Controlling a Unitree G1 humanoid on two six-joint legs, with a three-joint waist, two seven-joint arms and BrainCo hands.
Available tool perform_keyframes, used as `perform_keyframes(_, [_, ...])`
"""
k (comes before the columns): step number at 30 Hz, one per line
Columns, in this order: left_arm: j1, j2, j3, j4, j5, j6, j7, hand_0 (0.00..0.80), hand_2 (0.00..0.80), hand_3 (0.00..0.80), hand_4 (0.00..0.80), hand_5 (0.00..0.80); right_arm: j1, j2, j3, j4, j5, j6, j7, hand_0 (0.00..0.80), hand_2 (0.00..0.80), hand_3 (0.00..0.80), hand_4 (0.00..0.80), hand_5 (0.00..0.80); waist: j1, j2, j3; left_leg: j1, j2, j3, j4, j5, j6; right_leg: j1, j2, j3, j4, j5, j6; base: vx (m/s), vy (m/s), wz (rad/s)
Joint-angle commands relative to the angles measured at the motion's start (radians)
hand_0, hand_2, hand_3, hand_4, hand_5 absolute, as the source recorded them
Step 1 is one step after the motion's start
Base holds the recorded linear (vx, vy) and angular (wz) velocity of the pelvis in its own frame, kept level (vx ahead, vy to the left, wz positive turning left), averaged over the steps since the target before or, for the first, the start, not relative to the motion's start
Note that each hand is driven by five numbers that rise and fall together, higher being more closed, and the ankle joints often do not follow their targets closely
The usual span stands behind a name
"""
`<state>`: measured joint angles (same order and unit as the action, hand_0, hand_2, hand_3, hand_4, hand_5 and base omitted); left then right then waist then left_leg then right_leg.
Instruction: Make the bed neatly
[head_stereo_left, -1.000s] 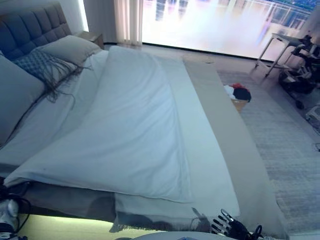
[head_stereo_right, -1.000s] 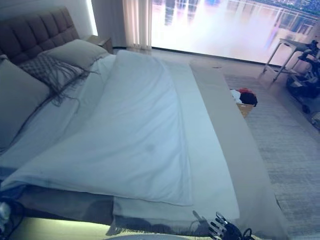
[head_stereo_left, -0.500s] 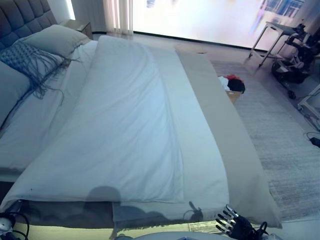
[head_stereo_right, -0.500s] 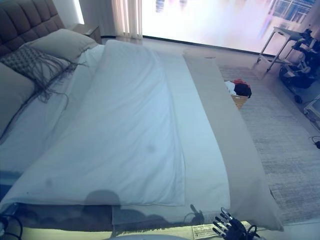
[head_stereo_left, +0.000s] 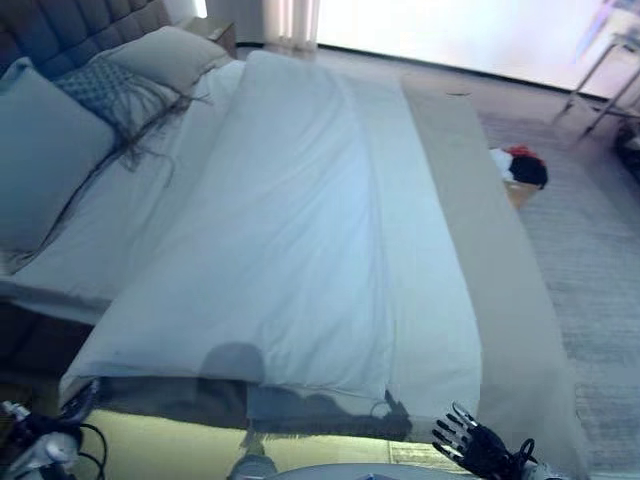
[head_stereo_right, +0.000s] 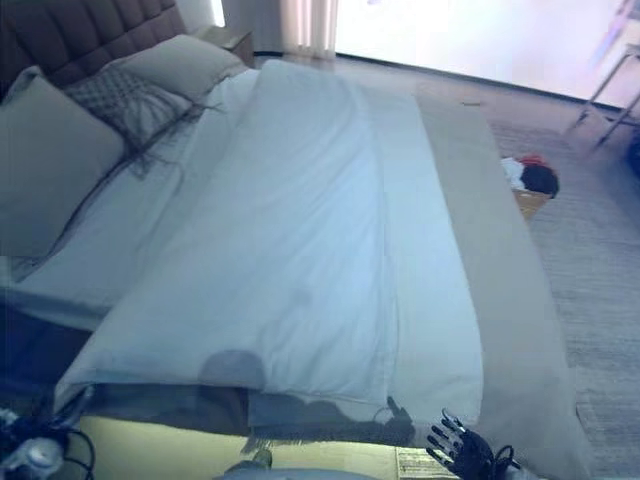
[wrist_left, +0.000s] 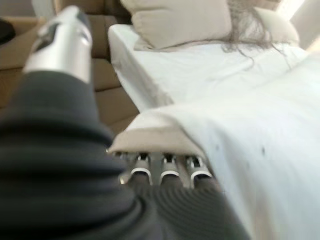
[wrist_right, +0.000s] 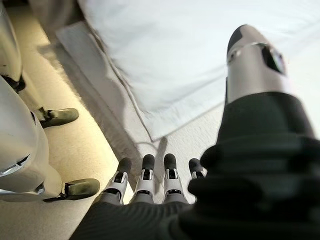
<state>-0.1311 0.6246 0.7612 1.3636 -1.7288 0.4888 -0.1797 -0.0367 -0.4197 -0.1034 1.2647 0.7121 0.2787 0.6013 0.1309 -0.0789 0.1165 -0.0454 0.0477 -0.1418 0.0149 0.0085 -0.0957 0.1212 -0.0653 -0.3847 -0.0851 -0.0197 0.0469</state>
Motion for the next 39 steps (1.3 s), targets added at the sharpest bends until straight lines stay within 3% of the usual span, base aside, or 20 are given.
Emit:
perform_keyframes(1, [0.215, 0.085, -0.010, -0.113, 0.043, -0.140, -0.107, 0.000, 0.000, 0.000, 0.000, 0.000, -0.014, 0.027, 0.023, -0.018, 0.082, -0.050, -0.003, 0.000, 0.000, 0.000, 0.000, 0.000, 0.169, -0.042, 0.040, 0.002, -0.072, -0.009, 0.068, -0.095, 0.100, -0.072, -0.096, 0.012, 0.161, -0.033, 0.052, -0.088, -0.201, 0.62])
perform_keyframes(7, [0.203, -0.024, -0.111, -0.155, 0.158, -0.152, -0.071, 0.000, 0.000, 0.000, 0.000, 0.000, -0.032, 0.066, 0.036, -0.058, 0.118, -0.058, -0.022, 0.000, 0.000, 0.000, 0.000, 0.000, 0.184, -0.075, 0.078, -0.012, -0.066, -0.023, 0.086, -0.096, 0.098, -0.074, -0.078, 0.004, 0.168, -0.026, 0.045, -0.033, -0.120, 0.65])
perform_keyframes(12, [0.226, -0.104, -0.174, -0.103, 0.232, -0.159, -0.074, 0.000, 0.000, 0.000, 0.000, 0.000, -0.036, 0.070, 0.020, -0.067, 0.118, -0.053, -0.012, 0.000, 0.000, 0.000, 0.000, 0.000, 0.185, -0.083, 0.080, -0.003, -0.066, -0.021, 0.080, -0.093, 0.101, -0.065, -0.069, 0.002, 0.163, -0.025, 0.039, -0.007, -0.058, 0.31])
perform_keyframes(17, [0.256, -0.147, -0.191, -0.029, 0.301, -0.178, -0.075, 0.000, 0.000, 0.000, 0.000, 0.000, -0.034, 0.079, 0.010, -0.068, 0.109, -0.052, -0.004, 0.000, 0.000, 0.000, 0.000, 0.000, 0.179, -0.080, 0.072, 0.011, -0.065, -0.020, 0.075, -0.092, 0.099, -0.056, -0.061, 0.005, 0.162, -0.032, 0.031, 0.008, -0.044, 0.03])
perform_keyframes(22, [0.257, -0.157, -0.250, 0.043, 0.633, -0.299, -0.004, 0.000, 0.000, 0.000, 0.000, 0.000, -0.035, 0.068, 0.014, -0.058, 0.072, -0.062, 0.001, 0.000, 0.000, 0.000, 0.000, 0.000, 0.157, -0.065, 0.047, 0.038, -0.063, -0.012, 0.054, -0.082, 0.094, -0.041, -0.054, 0.017, 0.154, -0.036, 0.025, 0.018, -0.029, -0.06])
perform_keyframes(24, [0.237, -0.163, -0.322, 0.041, 0.880, -0.392, 0.037, 0.000, 0.000, 0.000, 0.000, 0.000, -0.035, 0.058, 0.034, -0.067, 0.036, -0.070, -0.001, 0.000, 0.000, 0.000, 0.000, 0.000, 0.138, -0.056, 0.035, 0.052, -0.060, -0.002, 0.038, -0.074, 0.090, -0.037, -0.053, 0.025, 0.147, -0.032, 0.026, 0.002, -0.011, -0.04])
perform_keyframes(27, [0.201, -0.185, -0.469, 0.015, 1.026, -0.429, 0.110, 0.000, 0.000, 0.000, 0.000, 0.000, -0.031, 0.032, 0.078, -0.091, -0.031, -0.081, -0.016, 0.000, 0.000, 0.000, 0.000, 0.000, 0.103, -0.037, 0.010, 0.065, -0.058, 0.022, 0.009, -0.052, 0.087, -0.036, -0.053, 0.044, 0.123, -0.013, 0.030, -0.004, 0.015, -0.18])
perform_keyframes(30, [0.178, -0.215, -0.631, -0.015, 1.171, -0.451, 0.138, 0.000, 0.000, 0.000, 0.000, 0.000, -0.027, 0.003, 0.120, -0.096, -0.109, -0.087, -0.007, 0.000, 0.000, 0.000, 0.000, 0.000, 0.064, -0.018, -0.014, 0.081, -0.049, 0.062, -0.030, -0.029, 0.080, -0.037, -0.050, 0.069, 0.092, 0.010, 0.038, 0.001, 0.005, -0.32])
perform_keyframes(33, [0.159, -0.237, -0.747, -0.040, 1.256, -0.447, 0.152, 0.000, 0.000, 0.000, 0.000, 0.000, -0.020, -0.004, 0.153, -0.086, -0.160, -0.107, -0.009, 0.000, 0.000, 0.000, 0.000, 0.000, 0.027, 0.002, -0.035, 0.098, -0.042, 0.104, -0.074, -0.003, 0.071, -0.039, -0.043, 0.099, 0.058, 0.036, 0.045, 0.013, -0.012, -0.47])
perform_keyframes(39, [0.104, -0.296, -0.931, -0.046, 1.451, -0.443, 0.141, 0.000, 0.000, 0.000, 0.000, 0.000, 0.013, 0.074, 0.169, -0.013, -0.049, -0.167, -0.129, 0.000, 0.000, 0.000, 0.000, 0.000, -0.040, 0.033, -0.070, 0.090, -0.040, 0.163, -0.102, 0.016, 0.058, -0.045, -0.028, 0.142, -0.002, 0.080, 0.051, 0.032, -0.024, -0.43])
